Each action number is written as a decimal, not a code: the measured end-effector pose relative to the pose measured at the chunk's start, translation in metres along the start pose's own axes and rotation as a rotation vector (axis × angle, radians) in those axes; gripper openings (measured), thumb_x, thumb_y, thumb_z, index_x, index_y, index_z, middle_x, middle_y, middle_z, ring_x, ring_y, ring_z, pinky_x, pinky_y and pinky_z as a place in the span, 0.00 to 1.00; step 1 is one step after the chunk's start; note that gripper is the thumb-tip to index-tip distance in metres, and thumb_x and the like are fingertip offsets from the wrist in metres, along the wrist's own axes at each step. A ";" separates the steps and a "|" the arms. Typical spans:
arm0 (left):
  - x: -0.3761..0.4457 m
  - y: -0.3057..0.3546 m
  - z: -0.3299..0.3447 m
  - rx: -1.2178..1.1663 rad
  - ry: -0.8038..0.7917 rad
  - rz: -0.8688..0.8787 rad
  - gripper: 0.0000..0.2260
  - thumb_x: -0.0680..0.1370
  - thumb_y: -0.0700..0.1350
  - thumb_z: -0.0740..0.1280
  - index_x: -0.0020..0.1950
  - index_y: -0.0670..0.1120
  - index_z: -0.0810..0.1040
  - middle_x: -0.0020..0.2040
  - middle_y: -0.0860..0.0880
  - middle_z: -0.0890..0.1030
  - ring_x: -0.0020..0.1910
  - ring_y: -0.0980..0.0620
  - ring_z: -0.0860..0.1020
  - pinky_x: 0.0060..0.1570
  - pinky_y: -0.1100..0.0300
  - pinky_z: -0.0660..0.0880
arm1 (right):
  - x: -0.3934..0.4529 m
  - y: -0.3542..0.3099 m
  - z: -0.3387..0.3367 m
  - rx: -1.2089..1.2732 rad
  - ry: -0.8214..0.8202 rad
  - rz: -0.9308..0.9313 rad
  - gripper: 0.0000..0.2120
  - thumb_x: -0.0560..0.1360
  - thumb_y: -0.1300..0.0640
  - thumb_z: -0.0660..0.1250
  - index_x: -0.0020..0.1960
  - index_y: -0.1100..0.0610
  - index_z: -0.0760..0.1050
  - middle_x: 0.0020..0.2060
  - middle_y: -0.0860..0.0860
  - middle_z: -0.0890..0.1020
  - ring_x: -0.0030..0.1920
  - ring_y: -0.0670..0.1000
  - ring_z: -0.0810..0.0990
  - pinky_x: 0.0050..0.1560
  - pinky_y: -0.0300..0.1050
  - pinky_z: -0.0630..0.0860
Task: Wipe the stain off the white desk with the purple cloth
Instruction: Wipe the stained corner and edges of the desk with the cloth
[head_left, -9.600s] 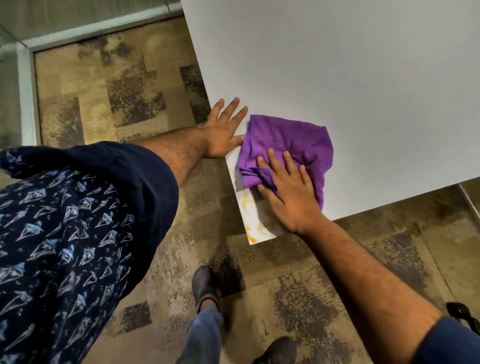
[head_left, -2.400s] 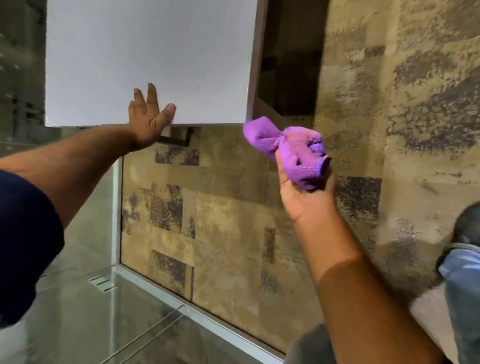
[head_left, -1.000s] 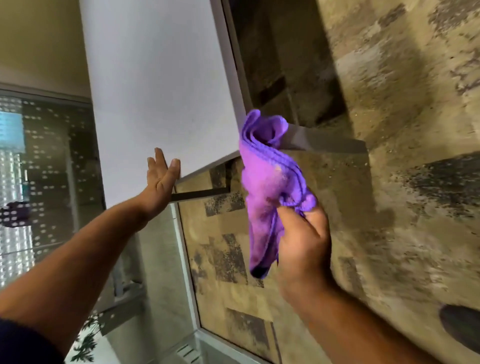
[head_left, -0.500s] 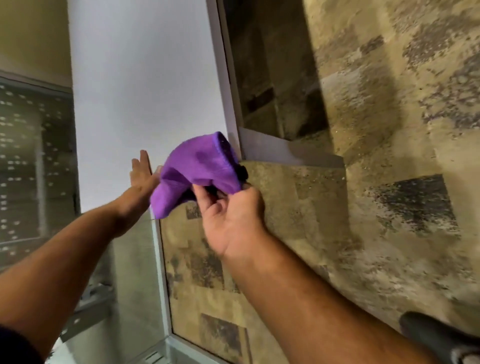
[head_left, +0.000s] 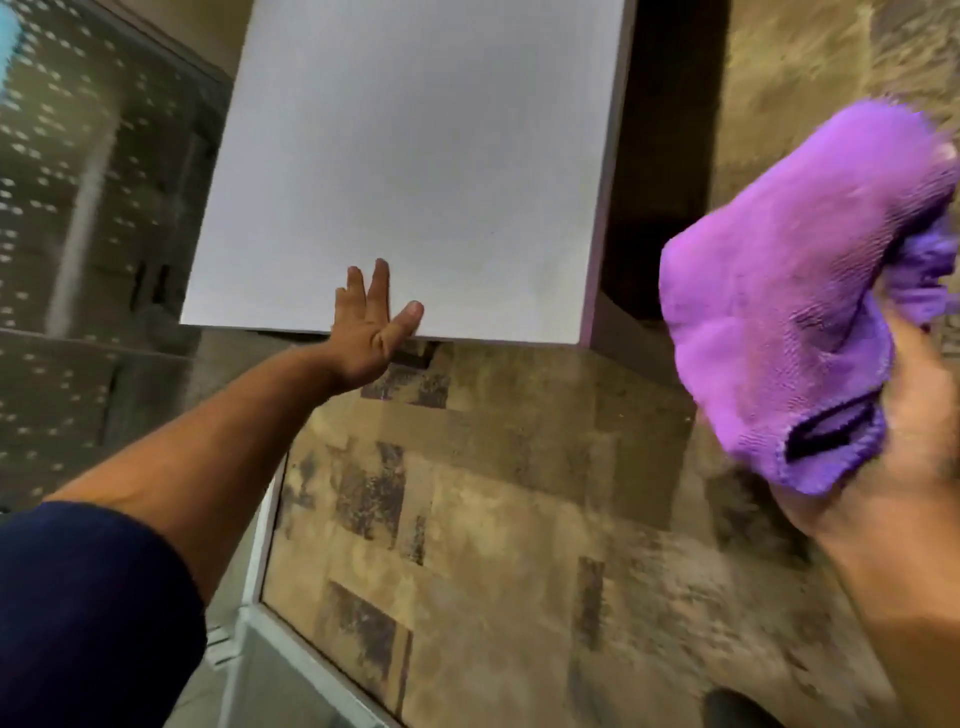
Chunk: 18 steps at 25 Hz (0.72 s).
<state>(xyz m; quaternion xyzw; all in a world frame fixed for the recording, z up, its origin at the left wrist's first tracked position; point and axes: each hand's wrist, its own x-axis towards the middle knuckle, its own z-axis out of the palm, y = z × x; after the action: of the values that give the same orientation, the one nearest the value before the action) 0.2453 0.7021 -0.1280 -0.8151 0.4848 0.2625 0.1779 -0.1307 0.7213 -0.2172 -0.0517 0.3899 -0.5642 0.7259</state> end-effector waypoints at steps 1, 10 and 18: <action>0.000 -0.001 0.001 -0.002 -0.002 0.007 0.39 0.79 0.72 0.47 0.81 0.59 0.30 0.82 0.48 0.26 0.80 0.42 0.27 0.78 0.39 0.34 | 0.008 -0.005 0.014 -0.224 -0.027 -0.127 0.20 0.82 0.40 0.66 0.59 0.54 0.84 0.38 0.35 0.86 0.42 0.34 0.83 0.52 0.28 0.75; 0.009 -0.014 0.005 -0.013 0.049 0.024 0.43 0.76 0.77 0.46 0.81 0.59 0.30 0.83 0.47 0.28 0.81 0.41 0.29 0.77 0.34 0.37 | 0.088 0.032 0.146 -2.225 -0.879 -0.751 0.35 0.82 0.36 0.42 0.86 0.49 0.49 0.86 0.46 0.53 0.86 0.53 0.50 0.82 0.68 0.40; 0.010 -0.032 -0.010 0.329 -0.083 0.062 0.72 0.61 0.70 0.78 0.78 0.55 0.21 0.79 0.43 0.22 0.79 0.36 0.26 0.81 0.36 0.42 | 0.044 0.081 0.175 -2.237 -1.302 -0.706 0.38 0.82 0.35 0.52 0.87 0.50 0.46 0.87 0.49 0.48 0.87 0.57 0.45 0.83 0.66 0.41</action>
<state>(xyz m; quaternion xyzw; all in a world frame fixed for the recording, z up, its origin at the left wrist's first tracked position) 0.2805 0.7045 -0.1246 -0.7482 0.5383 0.2181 0.3208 0.0446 0.6489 -0.1600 -0.9678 0.1904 0.0268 0.1627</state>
